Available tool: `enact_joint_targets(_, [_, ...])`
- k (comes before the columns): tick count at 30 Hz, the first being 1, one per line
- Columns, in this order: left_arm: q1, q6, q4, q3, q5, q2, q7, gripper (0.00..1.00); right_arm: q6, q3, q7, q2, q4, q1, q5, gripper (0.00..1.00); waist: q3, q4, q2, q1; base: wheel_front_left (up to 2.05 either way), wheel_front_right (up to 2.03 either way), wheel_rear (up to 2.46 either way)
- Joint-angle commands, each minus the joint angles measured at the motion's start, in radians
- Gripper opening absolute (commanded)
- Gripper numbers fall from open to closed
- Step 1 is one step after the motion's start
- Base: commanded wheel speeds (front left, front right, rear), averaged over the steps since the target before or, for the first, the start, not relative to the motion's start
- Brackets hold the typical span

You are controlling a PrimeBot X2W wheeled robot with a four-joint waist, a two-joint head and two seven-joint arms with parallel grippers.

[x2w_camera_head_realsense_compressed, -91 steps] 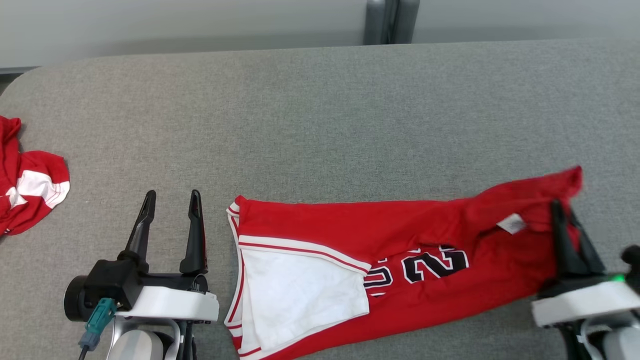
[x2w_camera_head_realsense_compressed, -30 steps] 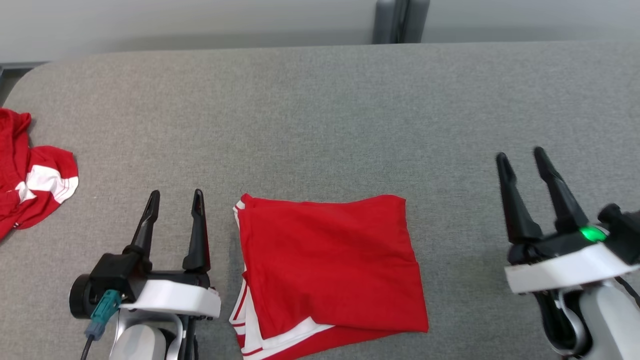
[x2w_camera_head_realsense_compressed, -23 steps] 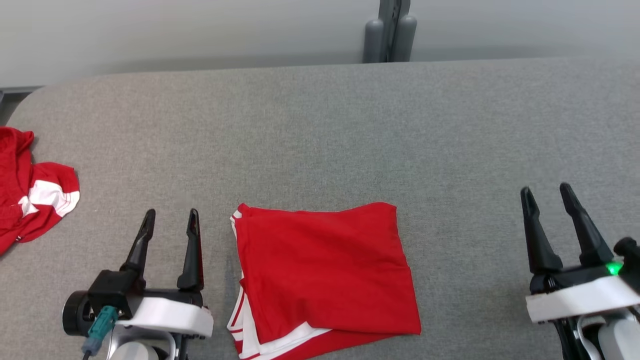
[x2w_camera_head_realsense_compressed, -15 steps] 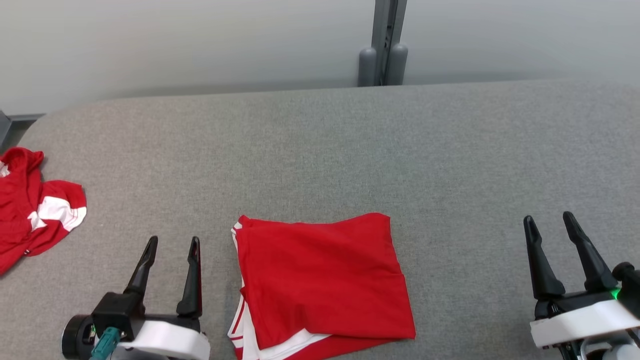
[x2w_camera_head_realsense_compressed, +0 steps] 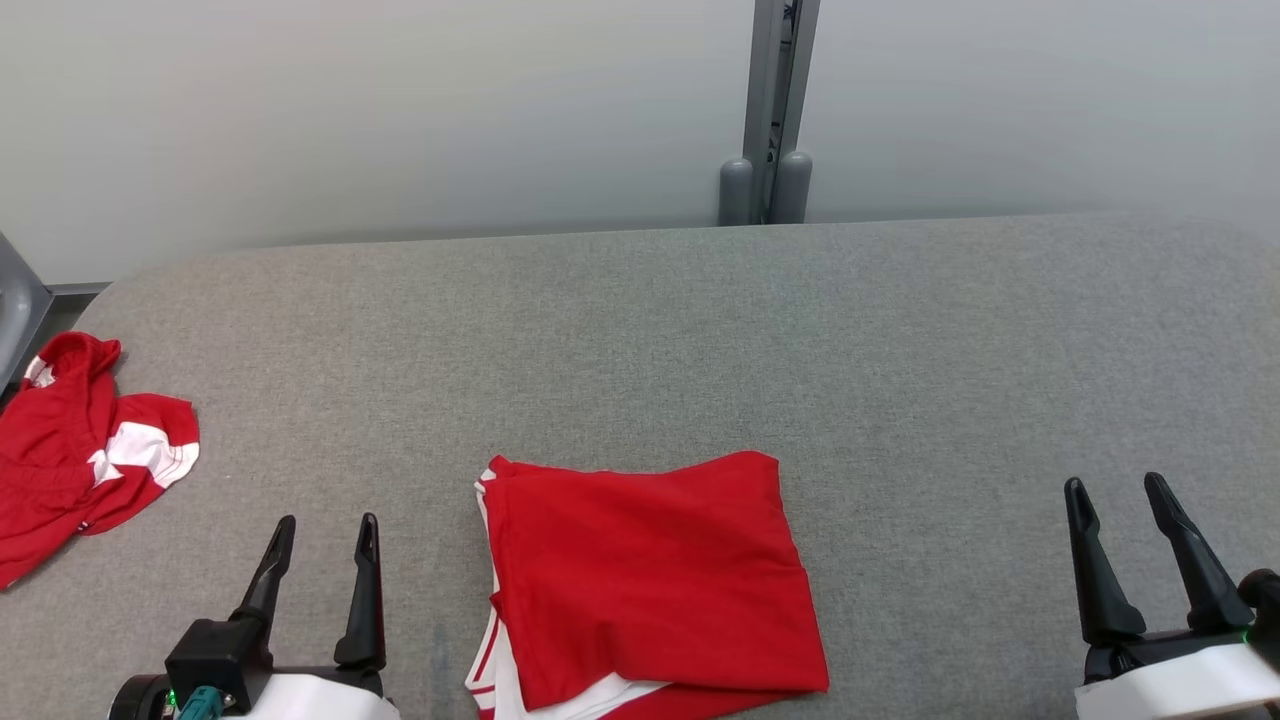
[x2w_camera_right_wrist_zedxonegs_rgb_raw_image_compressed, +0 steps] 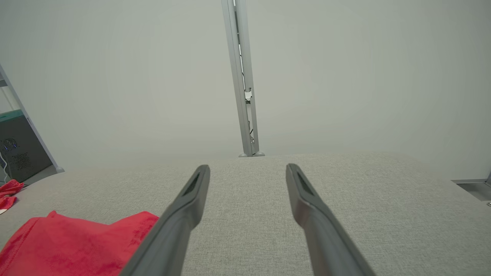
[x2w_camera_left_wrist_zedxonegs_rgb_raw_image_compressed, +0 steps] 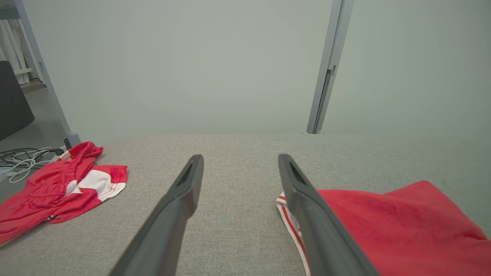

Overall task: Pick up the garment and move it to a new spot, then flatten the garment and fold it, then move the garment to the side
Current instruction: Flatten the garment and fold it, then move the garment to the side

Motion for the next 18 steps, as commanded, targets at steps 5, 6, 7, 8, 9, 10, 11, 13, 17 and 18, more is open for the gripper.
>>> enact_joint_targets(5, [0.013, 0.007, 0.003, 0.003, -0.009, 0.010, 0.001, 1.00, 0.002, -0.017, 0.017, 0.011, -0.023, 0.022, -0.015, 1.00, -0.009, 0.001, -0.0001, 0.0000, 0.00, 0.00, 0.00])
enact_joint_targets(6, [0.014, 0.008, 0.004, 0.004, -0.010, 0.010, 0.001, 1.00, 0.002, -0.019, 0.019, 0.014, -0.025, 0.024, -0.017, 1.00, -0.010, 0.001, -0.0001, 0.0000, 0.00, 0.00, 0.00])
enact_joint_targets(7, [0.014, 0.009, 0.006, 0.003, -0.010, 0.011, 0.002, 1.00, 0.002, -0.020, 0.023, 0.016, -0.027, 0.026, -0.020, 1.00, -0.012, 0.001, -0.0001, 0.0000, 0.00, 0.00, 0.00])
enact_joint_targets(8, [0.014, 0.010, 0.006, 0.001, -0.011, 0.011, 0.004, 1.00, 0.002, -0.022, 0.025, 0.019, -0.029, 0.028, -0.021, 1.00, -0.012, 0.001, -0.0001, 0.0000, 0.00, 0.00, 0.00])
enact_joint_targets(9, [0.013, 0.010, 0.006, 0.000, -0.011, 0.011, 0.004, 1.00, 0.002, -0.023, 0.025, 0.021, -0.030, 0.030, -0.023, 1.00, -0.012, 0.001, -0.0001, 0.0000, 0.00, 0.00, 0.00])
enact_joint_targets(10, [0.012, 0.011, 0.006, -0.002, -0.011, 0.012, 0.006, 1.00, 0.002, -0.024, 0.028, 0.023, -0.031, 0.031, -0.026, 1.00, -0.012, 0.001, -0.0001, 0.0000, 0.00, 0.00, 0.00])
enact_joint_targets(11, [0.011, 0.011, 0.006, -0.003, -0.011, 0.013, 0.005, 1.00, 0.002, -0.025, 0.031, 0.024, -0.032, 0.032, -0.028, 1.00, -0.012, 0.000, -0.0001, 0.0000, 0.00, 0.00, 0.00])
enact_joint_targets(13, [0.010, 0.013, 0.004, -0.006, -0.010, 0.014, 0.009, 1.00, 0.002, -0.028, 0.033, 0.028, -0.033, 0.032, -0.035, 1.00, -0.012, 0.000, -0.0001, 0.0000, 0.00, 0.00, 0.00])
enact_joint_targets(17, [-0.004, 0.017, -0.004, -0.010, -0.009, 0.017, 0.010, 1.00, 0.002, -0.036, 0.035, 0.033, -0.038, 0.028, -0.044, 1.00, -0.001, 0.004, -0.0001, 0.0000, 0.00, 0.00, 0.00])
enact_joint_targets(18, [-0.012, 0.018, -0.007, -0.011, -0.008, 0.017, 0.011, 1.00, 0.002, -0.039, 0.037, 0.033, -0.039, 0.024, -0.046, 1.00, 0.006, 0.006, -0.0001, 0.0000, 0.00, 0.00, 0.00])
